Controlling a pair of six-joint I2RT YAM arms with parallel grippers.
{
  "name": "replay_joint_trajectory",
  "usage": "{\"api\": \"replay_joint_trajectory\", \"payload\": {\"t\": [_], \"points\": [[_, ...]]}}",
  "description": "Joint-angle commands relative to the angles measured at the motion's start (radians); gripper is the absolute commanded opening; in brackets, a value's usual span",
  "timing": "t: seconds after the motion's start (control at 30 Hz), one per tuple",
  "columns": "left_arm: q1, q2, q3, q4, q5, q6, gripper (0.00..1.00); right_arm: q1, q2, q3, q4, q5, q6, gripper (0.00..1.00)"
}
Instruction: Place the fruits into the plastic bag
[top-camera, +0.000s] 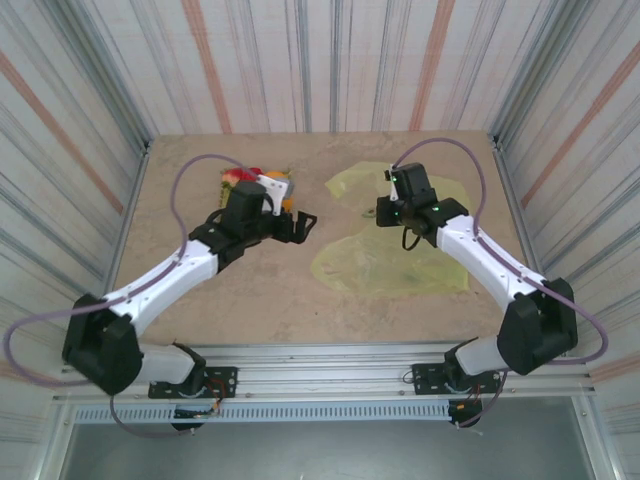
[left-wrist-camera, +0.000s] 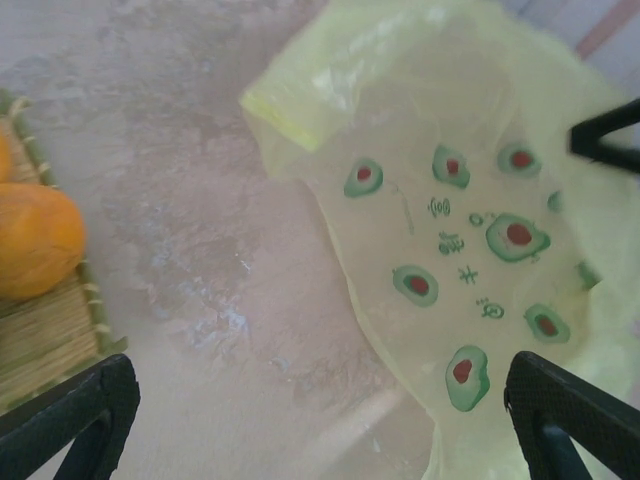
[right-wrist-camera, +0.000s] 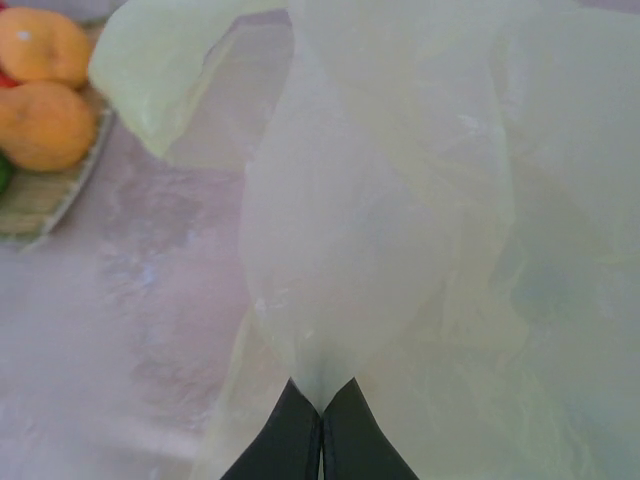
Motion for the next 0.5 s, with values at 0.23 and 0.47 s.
{"api": "replay_joint_trajectory", "payload": {"t": [0.23,0.47], "points": [[-0.070,0.271,0.220,0.044,0.053,0.304,0.99,-0.032,-0.050,0.041,-0.096,-0.225,-0.110,0.00],[-0.073,0.441,0.348,0.059,0.012,0.329,0.94,-0.032,-0.062,0.068,-0.133,-0.254,-0.160,0.00]]}}
